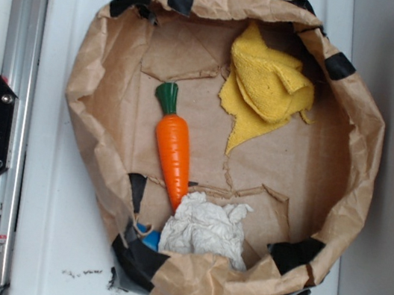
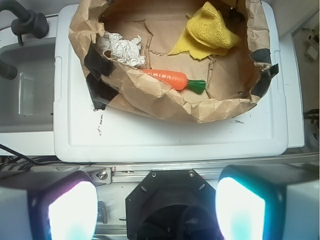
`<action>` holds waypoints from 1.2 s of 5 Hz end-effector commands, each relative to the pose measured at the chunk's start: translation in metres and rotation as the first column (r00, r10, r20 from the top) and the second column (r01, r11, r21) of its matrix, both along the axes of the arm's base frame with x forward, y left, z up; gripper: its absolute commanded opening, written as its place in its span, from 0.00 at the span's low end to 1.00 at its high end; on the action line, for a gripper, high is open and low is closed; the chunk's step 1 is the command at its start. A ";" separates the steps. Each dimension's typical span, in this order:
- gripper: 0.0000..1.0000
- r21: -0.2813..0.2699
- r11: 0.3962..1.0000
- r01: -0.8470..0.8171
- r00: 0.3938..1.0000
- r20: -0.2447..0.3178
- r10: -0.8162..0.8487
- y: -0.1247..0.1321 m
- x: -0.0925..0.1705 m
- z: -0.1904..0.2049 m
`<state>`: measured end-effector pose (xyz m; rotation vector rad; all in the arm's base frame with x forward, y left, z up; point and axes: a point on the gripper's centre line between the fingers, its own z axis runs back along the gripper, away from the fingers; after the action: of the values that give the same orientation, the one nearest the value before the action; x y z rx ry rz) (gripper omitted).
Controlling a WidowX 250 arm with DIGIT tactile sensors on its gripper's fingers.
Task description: Grab the yellow cloth.
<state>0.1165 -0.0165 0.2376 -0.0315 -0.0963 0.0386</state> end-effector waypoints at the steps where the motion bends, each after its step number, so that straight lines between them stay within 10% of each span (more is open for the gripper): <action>1: 1.00 0.000 1.000 0.000 1.000 0.000 0.000 0.000 0.000 0.000; 3: 1.00 -0.024 0.966 -0.256 0.951 0.171 0.256 0.047 0.078 -0.049; 6: 1.00 -0.152 0.858 -0.491 0.817 0.260 0.514 0.058 0.157 -0.134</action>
<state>0.2694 0.0367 0.0911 -0.0837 -0.3581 0.5722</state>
